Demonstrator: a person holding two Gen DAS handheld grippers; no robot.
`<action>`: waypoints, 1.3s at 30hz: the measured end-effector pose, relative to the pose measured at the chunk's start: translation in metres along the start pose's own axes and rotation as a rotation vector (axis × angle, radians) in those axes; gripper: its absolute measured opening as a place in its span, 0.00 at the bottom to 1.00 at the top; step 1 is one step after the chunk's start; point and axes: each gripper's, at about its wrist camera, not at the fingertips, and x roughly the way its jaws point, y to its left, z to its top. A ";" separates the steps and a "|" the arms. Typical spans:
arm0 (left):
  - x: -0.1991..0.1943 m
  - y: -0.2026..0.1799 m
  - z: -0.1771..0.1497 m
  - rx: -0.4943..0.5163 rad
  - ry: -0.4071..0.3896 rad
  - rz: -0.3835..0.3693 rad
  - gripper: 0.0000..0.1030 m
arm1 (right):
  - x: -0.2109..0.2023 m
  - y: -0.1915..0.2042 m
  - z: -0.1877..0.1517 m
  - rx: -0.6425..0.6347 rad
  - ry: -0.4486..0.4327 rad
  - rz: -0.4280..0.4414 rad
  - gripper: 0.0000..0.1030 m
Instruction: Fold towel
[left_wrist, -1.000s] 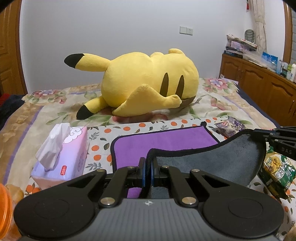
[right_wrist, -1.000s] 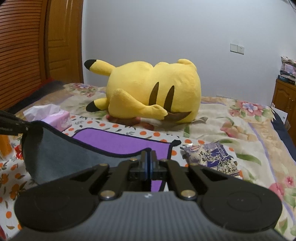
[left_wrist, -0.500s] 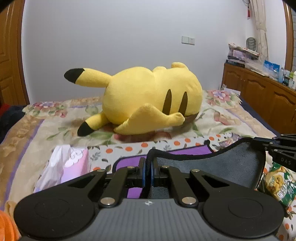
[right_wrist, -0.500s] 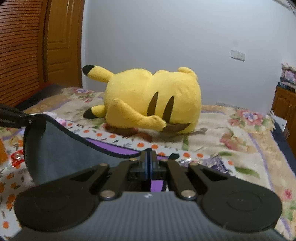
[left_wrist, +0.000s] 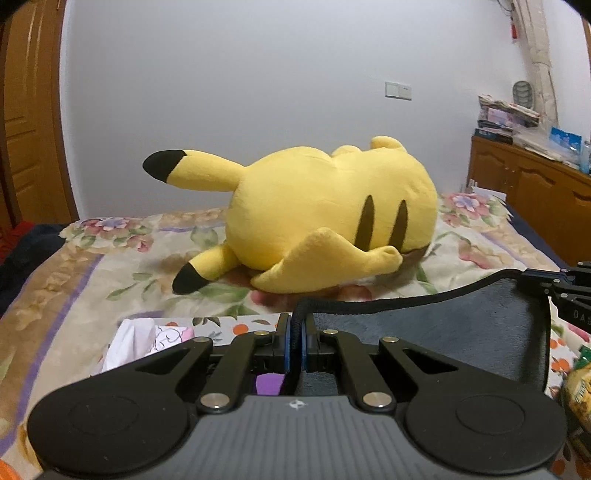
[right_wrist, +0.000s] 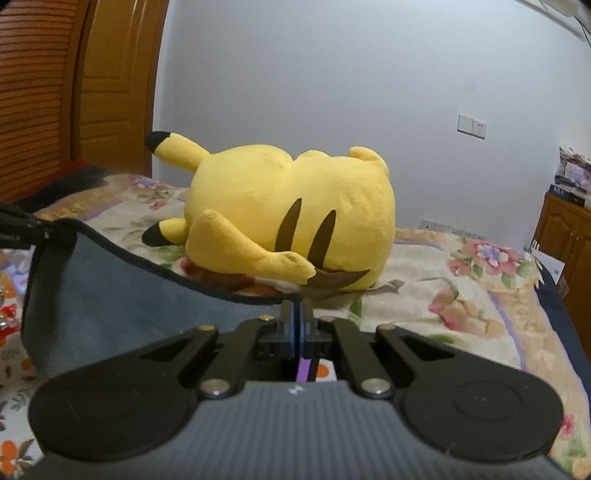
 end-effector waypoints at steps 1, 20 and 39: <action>0.002 0.000 0.001 0.001 -0.002 0.006 0.06 | 0.004 0.000 0.001 -0.004 0.001 -0.005 0.03; 0.060 0.000 -0.001 0.000 0.001 0.115 0.06 | 0.068 0.001 -0.006 -0.025 0.067 -0.052 0.03; 0.103 -0.001 -0.032 0.026 0.107 0.138 0.08 | 0.099 0.012 -0.032 -0.031 0.175 -0.065 0.04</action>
